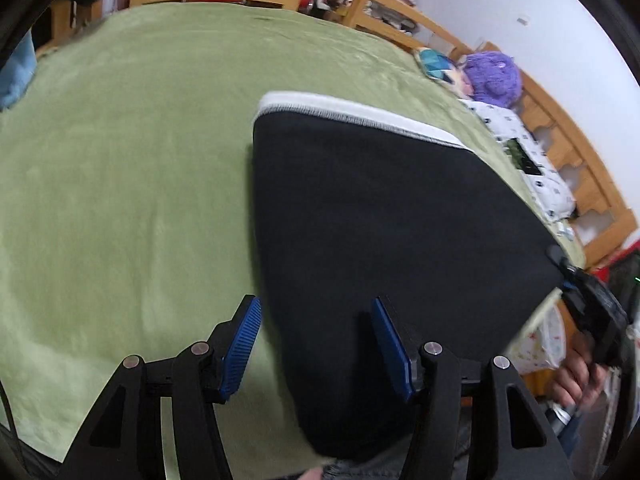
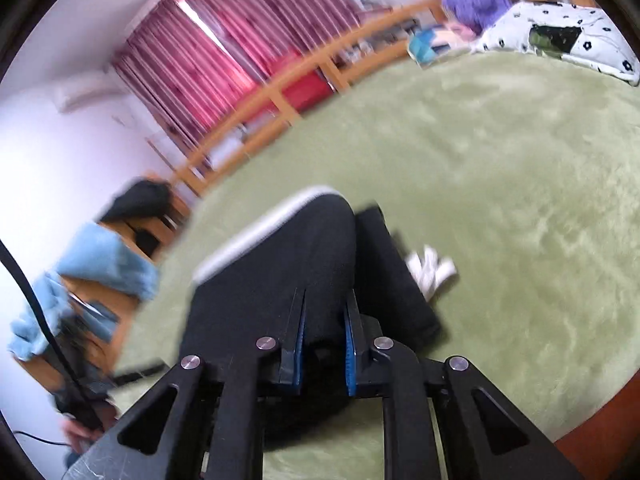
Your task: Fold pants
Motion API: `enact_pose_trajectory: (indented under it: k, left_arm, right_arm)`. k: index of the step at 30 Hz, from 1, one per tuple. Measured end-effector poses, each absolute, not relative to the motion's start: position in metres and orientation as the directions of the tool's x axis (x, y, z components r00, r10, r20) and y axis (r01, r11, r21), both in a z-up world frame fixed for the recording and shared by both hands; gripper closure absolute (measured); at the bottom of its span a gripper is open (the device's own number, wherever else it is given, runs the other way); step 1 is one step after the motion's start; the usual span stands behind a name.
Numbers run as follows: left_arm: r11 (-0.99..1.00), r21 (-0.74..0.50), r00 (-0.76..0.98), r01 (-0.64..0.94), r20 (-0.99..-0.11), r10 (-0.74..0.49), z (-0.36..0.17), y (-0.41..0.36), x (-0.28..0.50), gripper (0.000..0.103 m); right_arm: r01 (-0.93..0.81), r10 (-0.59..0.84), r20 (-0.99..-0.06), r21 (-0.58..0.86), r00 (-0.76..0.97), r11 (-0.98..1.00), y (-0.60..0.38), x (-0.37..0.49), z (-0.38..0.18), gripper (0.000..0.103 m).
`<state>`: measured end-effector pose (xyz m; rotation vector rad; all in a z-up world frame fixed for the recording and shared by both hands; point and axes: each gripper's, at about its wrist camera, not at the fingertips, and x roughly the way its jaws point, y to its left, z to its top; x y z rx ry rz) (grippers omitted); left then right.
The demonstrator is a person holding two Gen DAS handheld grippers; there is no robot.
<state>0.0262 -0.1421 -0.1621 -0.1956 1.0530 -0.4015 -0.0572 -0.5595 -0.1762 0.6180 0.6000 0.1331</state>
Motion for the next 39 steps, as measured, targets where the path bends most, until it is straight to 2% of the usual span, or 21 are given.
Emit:
enact_pose_trajectory:
  k: [1,3,4,5,7,9,11,14,16,19,20,22,26,28,30,33,37,39]
  left_arm:
    - [0.898,-0.367,0.424,0.241,-0.793,-0.438,-0.166,-0.141,0.020,0.044]
    - [0.885,-0.391,0.393,0.253,-0.795,-0.463,-0.178,-0.143,0.010,0.043]
    - [0.879,-0.402,0.375,0.256,-0.797,-0.474,-0.184,-0.146,0.008,0.041]
    - [0.885,-0.391,0.374,0.251,-0.804,-0.462,-0.190,-0.149,0.004,0.038]
    - [0.889,-0.377,0.357,0.261,-0.818,-0.452,-0.199,-0.155,-0.002,0.035]
    - [0.884,-0.387,0.342,0.262,-0.819,-0.460,-0.204,-0.155,-0.007,0.035]
    - [0.876,-0.410,0.331,0.255,-0.814,-0.478,-0.205,-0.152,-0.005,0.034]
    - [0.849,-0.483,0.291,0.213,-0.798,-0.528,-0.216,-0.145,-0.001,0.031]
    - [0.846,-0.485,0.292,0.220,-0.795,-0.531,-0.215,-0.143,-0.003,0.031]
    - [0.849,-0.468,0.280,0.245,-0.804,-0.524,-0.205,-0.141,-0.006,0.032]
    - [0.853,-0.457,0.286,0.253,-0.807,-0.517,-0.200,-0.138,-0.007,0.033]
    - [0.865,-0.424,0.315,0.268,-0.810,-0.495,-0.188,-0.135,-0.004,0.034]
    - [0.890,-0.353,0.394,0.288,-0.803,-0.447,-0.163,-0.132,0.014,0.033]
    - [0.910,-0.295,0.417,0.290,-0.817,-0.398,-0.156,-0.141,0.035,0.033]
    - [0.932,-0.241,0.429,0.270,-0.837,-0.341,-0.155,-0.151,0.056,0.035]
    - [0.937,-0.241,0.412,0.253,-0.850,-0.330,-0.159,-0.165,0.080,0.035]
    - [0.953,-0.196,0.365,0.231,-0.891,-0.272,-0.181,-0.186,0.099,0.035]
    - [0.958,-0.186,0.369,0.218,-0.893,-0.257,-0.189,-0.191,0.101,0.033]
  right_arm:
    - [0.074,0.274,-0.492,0.576,0.826,0.814,-0.562,-0.059,-0.178,0.088]
    - [0.143,0.205,-0.559,0.515,0.804,0.845,-0.563,-0.058,-0.193,0.087]
    - [0.171,0.192,-0.600,0.495,0.777,0.852,-0.563,-0.056,-0.206,0.083]
    - [0.190,0.199,-0.627,0.498,0.753,0.846,-0.563,-0.055,-0.220,0.078]
    - [0.213,0.195,-0.636,0.506,0.747,0.836,-0.563,-0.060,-0.228,0.055]
    - [0.223,0.177,-0.658,0.477,0.732,0.850,-0.563,-0.066,-0.225,0.048]
    - [0.218,0.162,-0.670,0.446,0.725,0.868,-0.563,-0.070,-0.214,0.048]
    - [0.204,0.130,-0.634,0.426,0.762,0.882,-0.560,-0.076,-0.193,0.048]
    - [0.179,0.120,-0.628,0.392,0.769,0.902,-0.552,-0.076,-0.189,0.048]
    - [0.190,0.070,-0.714,0.278,0.697,0.942,-0.530,-0.062,-0.208,0.050]
    - [0.195,0.070,-0.754,0.257,0.654,0.947,-0.526,-0.057,-0.222,0.050]
    - [0.195,0.092,-0.761,0.279,0.642,0.940,-0.525,-0.060,-0.228,0.050]
    - [0.174,0.085,-0.729,0.273,0.679,0.946,-0.536,-0.071,-0.194,0.049]
    - [0.174,0.046,-0.689,0.247,0.723,0.953,-0.541,-0.072,-0.172,0.044]
    - [0.161,0.048,-0.676,0.243,0.735,0.956,-0.541,-0.062,-0.160,0.042]
    - [0.141,0.063,-0.700,0.230,0.712,0.963,-0.538,-0.035,-0.155,0.043]
    - [0.115,0.136,-0.766,0.265,0.629,0.957,-0.535,0.004,-0.180,0.043]
    - [0.152,0.095,-0.807,0.223,0.583,0.963,-0.533,0.017,-0.200,0.040]
